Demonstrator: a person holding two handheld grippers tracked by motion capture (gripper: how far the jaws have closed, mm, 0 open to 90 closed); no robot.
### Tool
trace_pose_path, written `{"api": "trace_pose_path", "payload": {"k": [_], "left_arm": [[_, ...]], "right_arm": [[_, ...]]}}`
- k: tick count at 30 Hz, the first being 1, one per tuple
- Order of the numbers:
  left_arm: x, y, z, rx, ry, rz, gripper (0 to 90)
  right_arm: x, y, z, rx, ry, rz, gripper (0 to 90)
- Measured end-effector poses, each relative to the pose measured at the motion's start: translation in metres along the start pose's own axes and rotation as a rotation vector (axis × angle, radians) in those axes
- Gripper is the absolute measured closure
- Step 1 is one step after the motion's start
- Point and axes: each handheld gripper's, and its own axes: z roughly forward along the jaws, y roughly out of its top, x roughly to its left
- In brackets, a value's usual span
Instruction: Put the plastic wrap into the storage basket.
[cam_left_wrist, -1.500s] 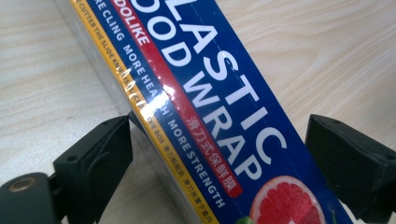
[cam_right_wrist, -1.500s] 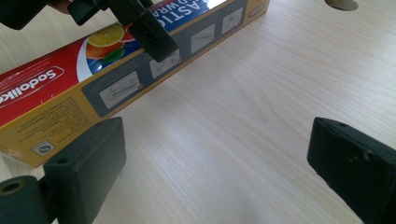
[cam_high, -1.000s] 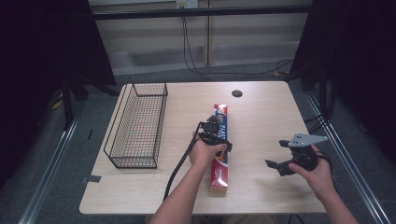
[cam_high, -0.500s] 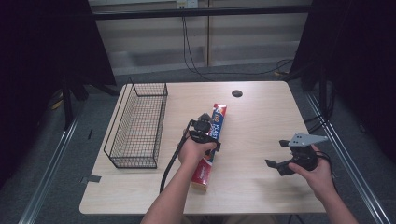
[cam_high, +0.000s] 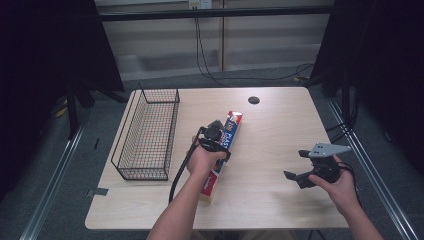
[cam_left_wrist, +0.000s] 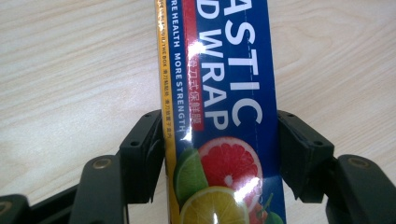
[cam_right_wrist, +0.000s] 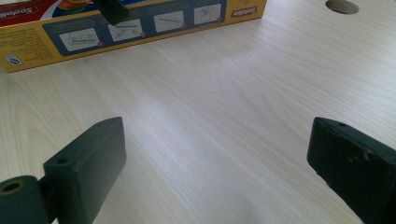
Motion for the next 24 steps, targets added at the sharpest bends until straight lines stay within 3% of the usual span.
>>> {"api": "trace_pose_path", "payload": {"k": [8,11,14,20,24], "left_arm": [[-0.001,0.003,0.000,0.027,0.015,-0.016,37.8],[0.000,0.005,0.002,0.001,0.010,-0.044,36.9],[-0.002,0.010,0.004,-0.007,0.030,-0.029,36.6],[-0.002,0.016,0.011,-0.029,0.040,-0.050,36.4],[-0.004,0.019,0.013,-0.025,0.057,-0.043,38.1]], "right_arm": [[0.000,0.001,-0.001,-0.005,-0.005,0.003,4.3],[0.000,0.001,0.000,-0.003,-0.005,0.002,4.3],[0.001,0.001,0.000,-0.005,0.004,-0.002,4.2],[0.000,0.002,0.001,-0.014,-0.003,0.005,4.2],[-0.001,0.001,0.001,-0.012,0.002,-0.004,4.2]]}}
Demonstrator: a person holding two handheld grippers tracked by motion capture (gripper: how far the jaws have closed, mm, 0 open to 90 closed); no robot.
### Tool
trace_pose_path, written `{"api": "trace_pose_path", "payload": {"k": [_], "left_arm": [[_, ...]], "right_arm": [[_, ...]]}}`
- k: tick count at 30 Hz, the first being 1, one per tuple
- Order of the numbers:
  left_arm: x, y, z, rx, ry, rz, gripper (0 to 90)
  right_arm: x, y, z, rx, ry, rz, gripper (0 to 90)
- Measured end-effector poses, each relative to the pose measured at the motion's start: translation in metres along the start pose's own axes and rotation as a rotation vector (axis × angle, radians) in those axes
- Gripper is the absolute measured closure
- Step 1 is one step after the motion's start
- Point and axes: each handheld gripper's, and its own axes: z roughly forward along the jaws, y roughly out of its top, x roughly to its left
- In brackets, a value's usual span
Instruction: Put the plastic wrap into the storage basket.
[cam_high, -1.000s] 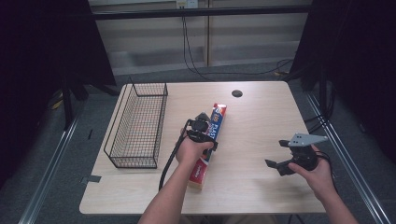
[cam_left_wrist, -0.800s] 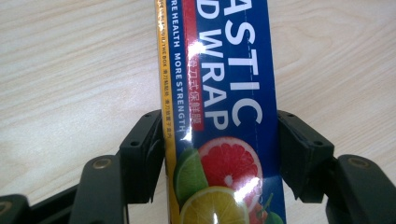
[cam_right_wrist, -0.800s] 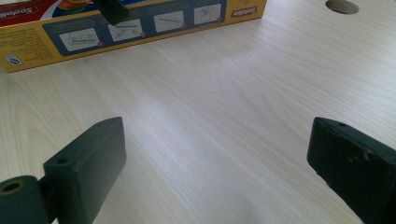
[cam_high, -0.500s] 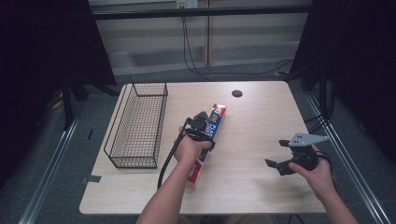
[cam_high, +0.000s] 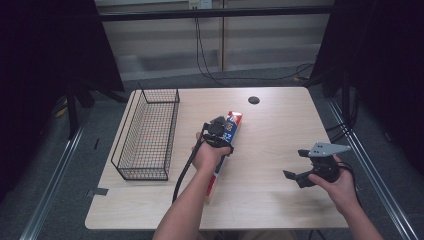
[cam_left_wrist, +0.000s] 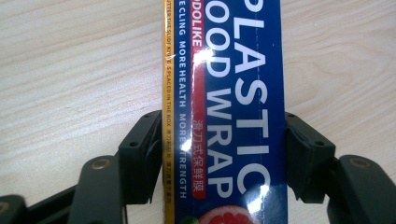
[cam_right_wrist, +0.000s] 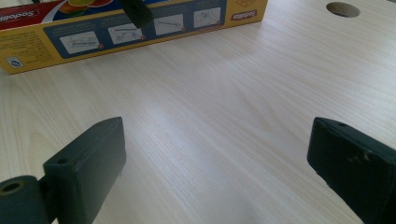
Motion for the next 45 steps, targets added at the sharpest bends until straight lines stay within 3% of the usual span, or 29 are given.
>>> {"api": "trace_pose_path", "payload": {"k": [2,3,5,6,8,14,19,20,22,27,33,34,45], "left_arm": [[-0.001,0.001,-0.001,0.010,0.010,0.010,41.1],[-0.002,0.003,-0.003,0.028,0.036,0.009,41.8],[-0.002,0.003,-0.004,0.038,0.038,0.008,42.0],[0.001,0.002,-0.005,0.042,0.015,-0.001,42.3],[0.002,0.002,-0.006,0.045,0.008,-0.008,42.4],[0.012,0.001,-0.021,0.069,0.010,0.001,42.9],[0.018,0.001,-0.035,0.061,0.014,-0.019,43.0],[0.020,0.001,-0.038,0.063,0.017,-0.006,43.0],[0.021,0.001,-0.044,0.047,0.012,-0.022,43.0],[0.024,0.003,-0.061,0.048,0.004,-0.015,42.9],[0.027,0.006,-0.072,0.045,0.009,-0.018,42.9],[0.027,0.007,-0.075,0.036,0.013,-0.037,42.9],[0.037,0.009,-0.092,0.025,0.006,-0.062,42.9]], "right_arm": [[0.000,0.000,0.000,-0.001,0.002,0.001,4.2],[0.000,0.000,0.000,0.000,0.007,0.001,4.2],[0.000,0.000,0.000,0.000,0.007,-0.001,4.2],[0.000,0.000,-0.001,0.001,0.000,-0.002,4.2],[0.000,0.000,-0.001,0.002,-0.001,0.001,4.2],[0.000,0.001,0.000,0.000,0.007,0.003,4.2],[-0.001,0.001,-0.001,-0.008,0.001,0.002,4.1],[-0.001,0.001,-0.002,-0.008,0.004,0.002,4.1],[-0.001,0.000,-0.002,-0.005,-0.003,0.002,4.1],[0.000,0.001,-0.001,-0.004,0.002,0.004,4.1],[0.000,0.001,-0.002,-0.005,0.002,0.004,4.1],[0.000,0.001,-0.002,-0.004,0.001,0.002,4.1],[0.001,0.000,-0.001,-0.005,0.001,0.004,4.1]]}}
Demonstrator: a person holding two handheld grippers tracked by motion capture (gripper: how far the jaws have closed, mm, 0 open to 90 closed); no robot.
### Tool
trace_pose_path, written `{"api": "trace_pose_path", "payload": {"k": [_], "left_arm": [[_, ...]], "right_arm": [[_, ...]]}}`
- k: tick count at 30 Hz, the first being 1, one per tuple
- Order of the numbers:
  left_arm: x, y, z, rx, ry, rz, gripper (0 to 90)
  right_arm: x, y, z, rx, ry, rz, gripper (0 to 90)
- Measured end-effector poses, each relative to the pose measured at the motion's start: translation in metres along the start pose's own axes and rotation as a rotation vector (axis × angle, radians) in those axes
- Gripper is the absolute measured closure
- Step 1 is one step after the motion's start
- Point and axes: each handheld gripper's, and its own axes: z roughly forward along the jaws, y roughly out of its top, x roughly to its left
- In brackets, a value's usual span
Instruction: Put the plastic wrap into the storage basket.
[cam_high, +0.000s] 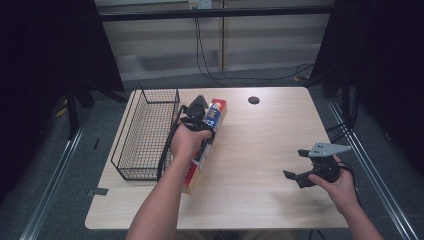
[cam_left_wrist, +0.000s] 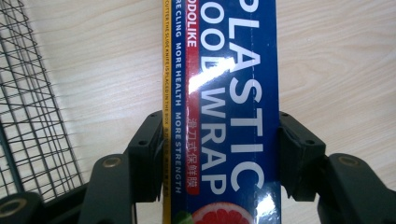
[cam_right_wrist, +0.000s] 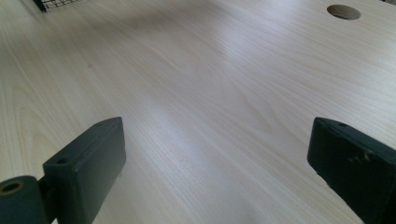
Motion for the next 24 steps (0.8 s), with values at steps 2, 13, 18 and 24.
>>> {"api": "trace_pose_path", "payload": {"k": [2,13,18,24], "left_arm": [[0.001,0.000,-0.002,-0.002,-0.001,-0.011,42.9],[0.010,0.002,-0.015,-0.009,0.006,-0.032,42.9],[0.013,0.003,-0.021,-0.014,0.004,-0.034,42.9],[0.016,0.004,-0.028,-0.019,0.012,-0.046,42.9]], "right_arm": [[0.000,0.000,0.000,0.001,-0.001,0.002,4.1],[0.001,0.000,0.002,0.001,0.010,-0.005,4.0],[0.002,0.000,0.003,0.003,0.010,-0.003,3.7],[0.003,0.000,0.003,-0.002,0.015,-0.004,3.6]]}}
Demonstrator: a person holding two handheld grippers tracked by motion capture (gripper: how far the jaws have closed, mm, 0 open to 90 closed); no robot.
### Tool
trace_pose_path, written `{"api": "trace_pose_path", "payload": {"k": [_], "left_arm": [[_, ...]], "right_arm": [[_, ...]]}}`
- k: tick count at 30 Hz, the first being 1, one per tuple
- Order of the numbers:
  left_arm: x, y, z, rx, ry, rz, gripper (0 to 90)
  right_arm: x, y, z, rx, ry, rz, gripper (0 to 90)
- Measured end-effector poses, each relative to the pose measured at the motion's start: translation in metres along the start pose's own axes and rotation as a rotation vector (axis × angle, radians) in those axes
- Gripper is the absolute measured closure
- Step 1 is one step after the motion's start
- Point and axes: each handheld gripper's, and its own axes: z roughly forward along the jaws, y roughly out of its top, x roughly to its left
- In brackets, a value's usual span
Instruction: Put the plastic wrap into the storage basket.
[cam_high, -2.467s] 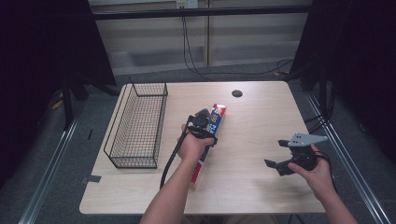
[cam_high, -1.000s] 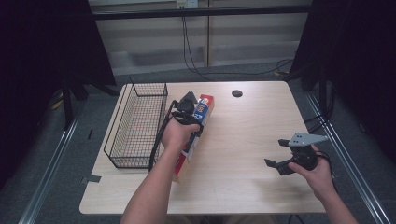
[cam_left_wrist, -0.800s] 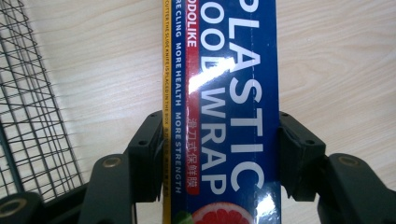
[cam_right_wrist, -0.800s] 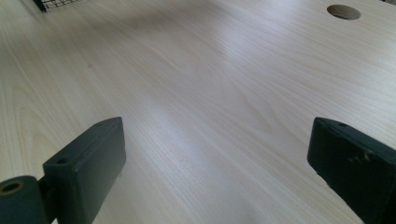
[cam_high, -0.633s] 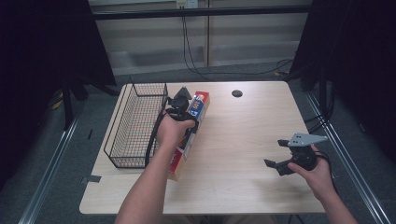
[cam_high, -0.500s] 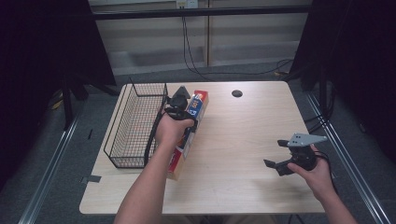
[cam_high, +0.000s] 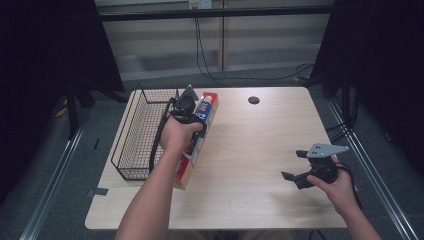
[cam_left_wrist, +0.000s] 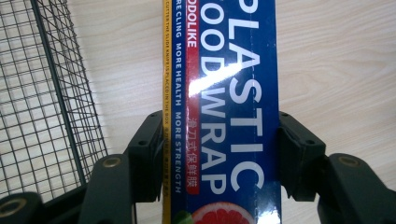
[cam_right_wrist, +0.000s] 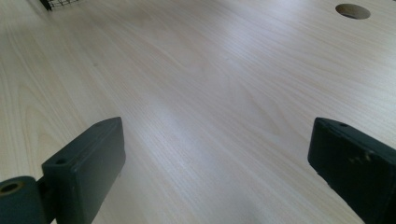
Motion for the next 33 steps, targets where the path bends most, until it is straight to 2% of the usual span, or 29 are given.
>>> {"api": "trace_pose_path", "payload": {"k": [4,13,16,22,33], "left_arm": [[0.004,0.000,-0.005,-0.007,0.001,-0.006,42.8],[0.009,0.001,-0.013,-0.012,0.005,-0.019,42.9],[0.010,0.001,-0.016,-0.017,0.006,-0.035,42.9],[0.014,0.002,-0.021,-0.018,0.016,-0.031,42.8],[0.021,0.001,-0.026,-0.019,0.021,-0.060,42.8]], "right_arm": [[0.001,0.001,0.001,0.002,-0.007,-0.004,3.3],[0.003,0.001,0.003,0.011,0.008,-0.012,2.6],[0.004,0.001,0.004,0.016,0.009,-0.022,2.6],[0.003,0.001,0.002,0.010,0.019,-0.002,1.6],[0.002,0.001,0.002,0.003,0.020,0.006,1.3]]}}
